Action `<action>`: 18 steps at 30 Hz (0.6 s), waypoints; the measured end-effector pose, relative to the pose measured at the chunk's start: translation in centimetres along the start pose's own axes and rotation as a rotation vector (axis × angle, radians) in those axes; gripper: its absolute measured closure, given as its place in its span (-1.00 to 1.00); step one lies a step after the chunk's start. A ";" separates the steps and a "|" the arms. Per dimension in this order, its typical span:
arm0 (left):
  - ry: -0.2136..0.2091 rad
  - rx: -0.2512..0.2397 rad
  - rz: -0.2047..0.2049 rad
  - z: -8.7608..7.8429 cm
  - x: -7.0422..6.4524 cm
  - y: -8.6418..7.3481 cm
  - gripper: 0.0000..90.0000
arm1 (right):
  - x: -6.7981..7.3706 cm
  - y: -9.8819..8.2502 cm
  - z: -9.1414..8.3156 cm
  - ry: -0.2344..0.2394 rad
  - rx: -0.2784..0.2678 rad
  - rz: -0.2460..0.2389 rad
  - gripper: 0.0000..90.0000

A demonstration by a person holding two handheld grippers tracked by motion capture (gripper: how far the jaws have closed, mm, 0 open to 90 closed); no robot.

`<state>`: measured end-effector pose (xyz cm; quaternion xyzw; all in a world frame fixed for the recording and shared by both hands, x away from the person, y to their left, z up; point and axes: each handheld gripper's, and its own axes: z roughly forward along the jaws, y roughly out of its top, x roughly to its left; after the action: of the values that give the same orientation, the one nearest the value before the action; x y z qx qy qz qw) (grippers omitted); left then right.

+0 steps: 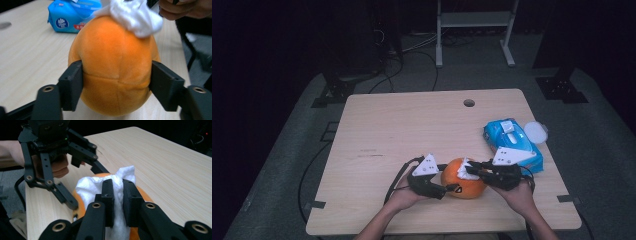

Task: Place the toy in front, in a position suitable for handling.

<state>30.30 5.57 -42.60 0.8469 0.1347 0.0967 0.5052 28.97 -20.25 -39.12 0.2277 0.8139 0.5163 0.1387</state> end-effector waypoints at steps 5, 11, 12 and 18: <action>0.015 0.031 0.134 0.0 -1.3 0.3 -0.22 | 2.0 0.9 1.1 0.059 0.005 -0.050 0.77; 0.019 0.024 0.147 -0.1 -1.1 -0.2 -0.19 | 1.2 0.7 0.6 0.029 0.017 -0.042 0.77; 0.017 0.021 0.140 -0.1 -1.1 -0.3 -0.25 | 0.2 0.2 -0.2 0.003 0.015 -0.015 0.77; -0.073 -0.037 -0.151 0.4 0.6 -0.3 -0.59 | -0.5 -0.2 -1.3 -0.028 0.004 0.008 0.77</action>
<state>31.00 5.55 -43.01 0.8279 0.1779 0.0296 0.5311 28.74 -21.59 -38.75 0.2385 0.8119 0.5120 0.1476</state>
